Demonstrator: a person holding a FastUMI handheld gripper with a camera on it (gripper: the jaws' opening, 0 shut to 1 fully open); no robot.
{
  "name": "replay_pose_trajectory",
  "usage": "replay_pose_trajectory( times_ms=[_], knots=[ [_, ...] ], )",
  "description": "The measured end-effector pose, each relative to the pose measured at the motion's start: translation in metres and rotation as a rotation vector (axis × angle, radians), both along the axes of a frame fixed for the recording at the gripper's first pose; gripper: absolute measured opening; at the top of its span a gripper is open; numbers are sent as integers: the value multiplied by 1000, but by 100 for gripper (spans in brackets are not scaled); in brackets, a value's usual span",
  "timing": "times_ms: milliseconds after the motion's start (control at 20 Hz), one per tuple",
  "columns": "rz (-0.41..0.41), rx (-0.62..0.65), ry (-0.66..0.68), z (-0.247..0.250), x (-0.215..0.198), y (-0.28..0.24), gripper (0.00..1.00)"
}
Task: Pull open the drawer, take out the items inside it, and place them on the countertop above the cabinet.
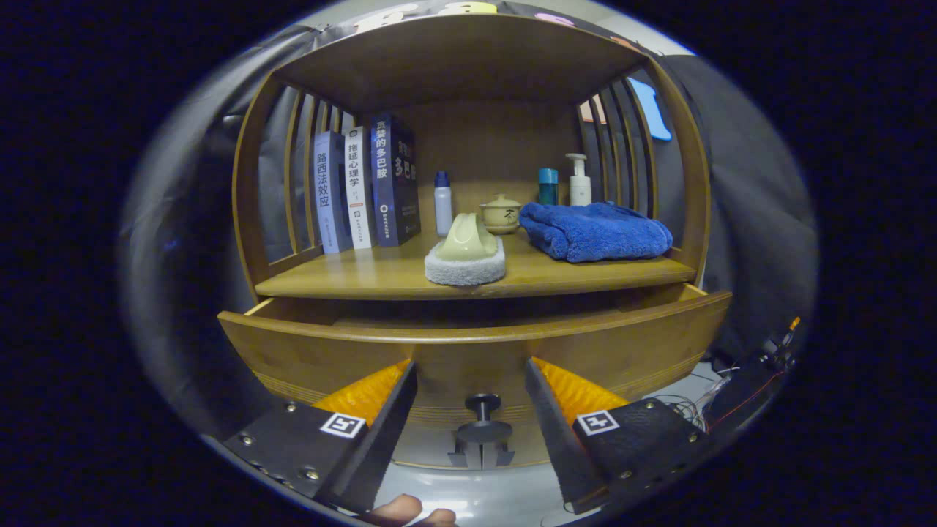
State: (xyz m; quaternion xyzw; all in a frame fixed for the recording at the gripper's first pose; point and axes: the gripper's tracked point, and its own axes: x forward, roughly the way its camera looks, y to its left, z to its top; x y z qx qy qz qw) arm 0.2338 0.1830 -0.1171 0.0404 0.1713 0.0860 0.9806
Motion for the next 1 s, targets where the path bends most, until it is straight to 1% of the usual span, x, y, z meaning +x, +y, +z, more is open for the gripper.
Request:
replay_pose_trajectory(
  times_ms=[450,700,850,1000],
  knots=[
    [-3,12,0,-3,26,6,90],
    [1,1,21,-4,40,9,90],
    [0,-10,24,-5,40,9,90],
    [-2,6,19,-5,41,9,90]
  ],
)
